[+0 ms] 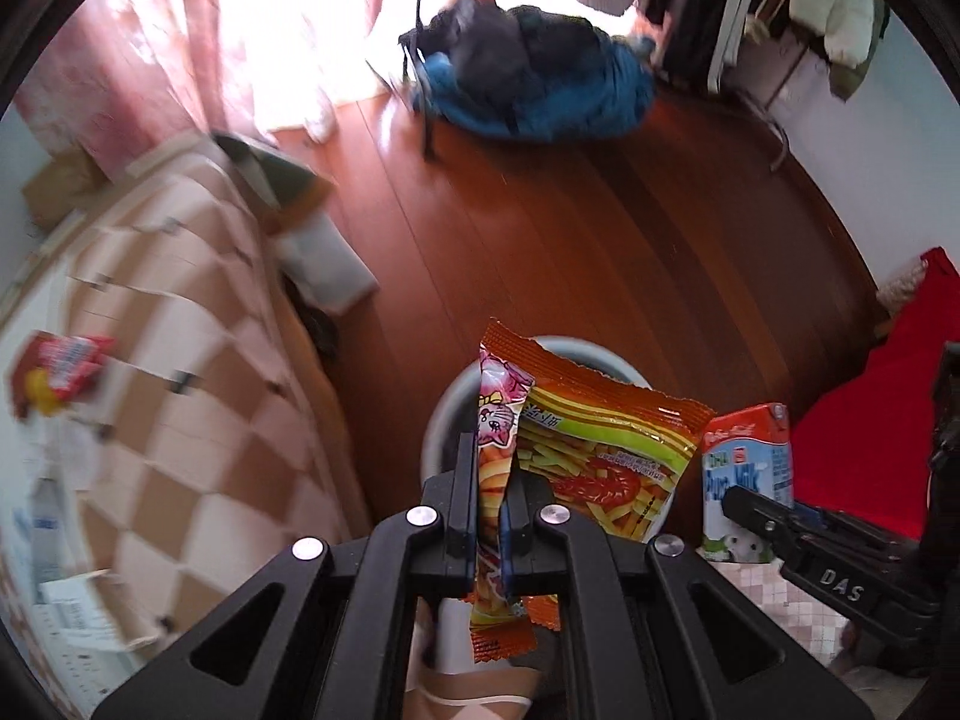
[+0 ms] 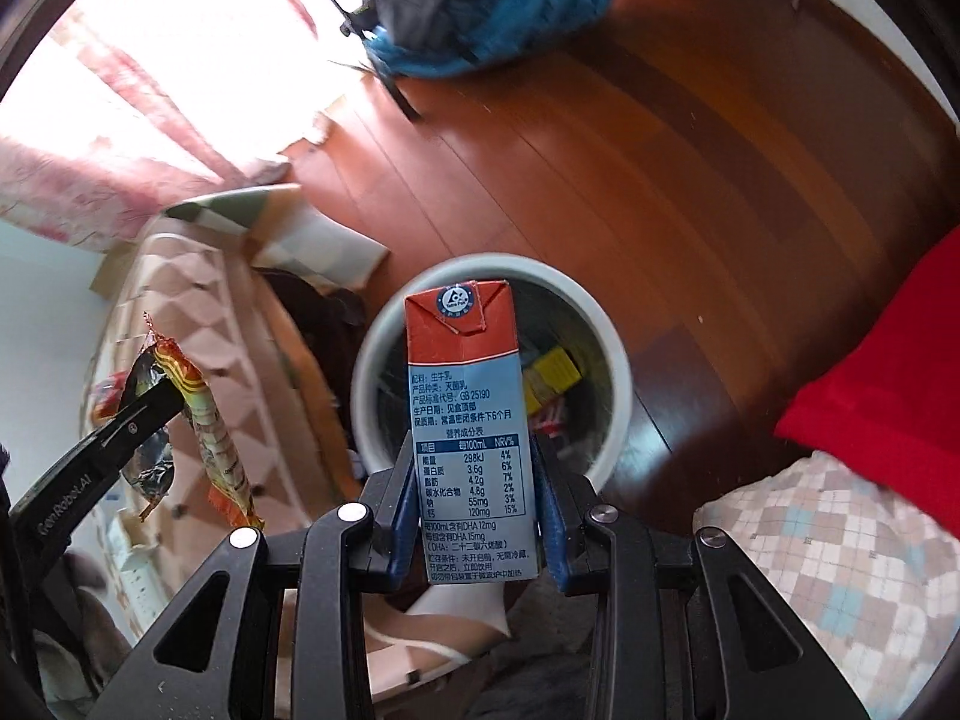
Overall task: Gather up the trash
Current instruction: 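Carry the snack bag and milk carton over the white bin with both tools, then open both tools to drop the snack bag and carton into the bin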
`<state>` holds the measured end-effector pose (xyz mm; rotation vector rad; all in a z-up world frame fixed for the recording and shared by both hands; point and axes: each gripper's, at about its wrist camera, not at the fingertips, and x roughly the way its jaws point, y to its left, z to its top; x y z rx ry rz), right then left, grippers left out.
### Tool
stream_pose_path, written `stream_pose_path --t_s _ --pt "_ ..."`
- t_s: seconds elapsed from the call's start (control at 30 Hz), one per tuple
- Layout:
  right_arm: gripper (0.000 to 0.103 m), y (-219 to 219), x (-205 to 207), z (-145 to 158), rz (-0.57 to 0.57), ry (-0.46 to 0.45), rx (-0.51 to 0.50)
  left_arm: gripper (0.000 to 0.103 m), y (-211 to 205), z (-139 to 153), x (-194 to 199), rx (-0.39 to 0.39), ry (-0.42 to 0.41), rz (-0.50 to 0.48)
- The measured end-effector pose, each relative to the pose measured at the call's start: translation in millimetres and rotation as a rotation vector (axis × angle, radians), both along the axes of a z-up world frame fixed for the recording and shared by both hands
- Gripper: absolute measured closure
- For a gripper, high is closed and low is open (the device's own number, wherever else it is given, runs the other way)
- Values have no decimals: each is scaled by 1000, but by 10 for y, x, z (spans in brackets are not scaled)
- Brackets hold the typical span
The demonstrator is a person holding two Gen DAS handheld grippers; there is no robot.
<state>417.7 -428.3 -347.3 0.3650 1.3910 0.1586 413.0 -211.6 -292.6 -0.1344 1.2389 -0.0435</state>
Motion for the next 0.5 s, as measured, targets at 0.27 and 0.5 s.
stream_pose_path --t_s 0.27,0.5 --pt "65 -105 193 -683 -3 107 16 84 -158 -508 289 -24 136 8" --pt "33 -132 195 -935 -2 165 23 13 -148 -564 268 38 143 32"
